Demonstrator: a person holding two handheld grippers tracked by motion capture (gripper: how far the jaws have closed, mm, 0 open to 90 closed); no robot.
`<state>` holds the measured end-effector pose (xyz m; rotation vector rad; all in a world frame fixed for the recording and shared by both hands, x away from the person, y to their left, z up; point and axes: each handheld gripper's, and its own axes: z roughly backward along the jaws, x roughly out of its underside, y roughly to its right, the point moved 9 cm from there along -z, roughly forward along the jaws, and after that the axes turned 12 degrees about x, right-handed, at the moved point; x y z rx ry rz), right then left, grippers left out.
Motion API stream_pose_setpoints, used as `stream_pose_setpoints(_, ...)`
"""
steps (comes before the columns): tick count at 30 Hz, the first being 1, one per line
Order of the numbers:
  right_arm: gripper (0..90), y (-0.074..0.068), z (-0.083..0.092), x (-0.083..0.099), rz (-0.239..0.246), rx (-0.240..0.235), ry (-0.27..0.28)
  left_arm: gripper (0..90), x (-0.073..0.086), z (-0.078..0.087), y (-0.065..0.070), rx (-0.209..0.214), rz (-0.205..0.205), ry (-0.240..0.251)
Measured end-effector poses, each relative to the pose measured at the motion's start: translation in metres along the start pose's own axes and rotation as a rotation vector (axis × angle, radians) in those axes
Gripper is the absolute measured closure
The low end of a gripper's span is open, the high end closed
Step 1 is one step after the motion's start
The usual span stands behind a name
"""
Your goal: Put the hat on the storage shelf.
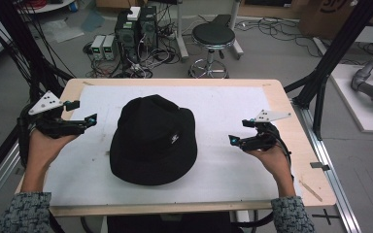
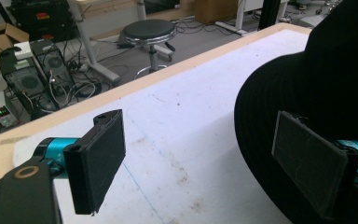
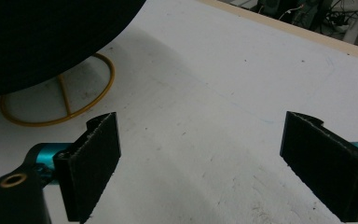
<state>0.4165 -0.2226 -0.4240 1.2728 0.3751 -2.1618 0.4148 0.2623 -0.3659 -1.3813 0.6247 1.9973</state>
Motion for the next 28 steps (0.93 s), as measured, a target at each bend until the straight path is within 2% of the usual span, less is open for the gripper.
stream_pose_setpoints(10,11.9,0.001,0.0,0.001,-0.014,0.001,-0.007,17.6,0.017,-0.001,-0.004,-0.003,0.016,-0.006)
stream_pose_setpoints(14,11.9,0.001,-0.001,0.001,-0.005,0.0,-0.005,17.6,0.021,-0.002,-0.005,-0.001,0.023,-0.009)
stream_pose_setpoints(28,11.9,-0.001,-0.002,0.001,-0.001,-0.001,-0.013,17.6,0.023,0.0,-0.007,-0.006,0.02,-0.011)
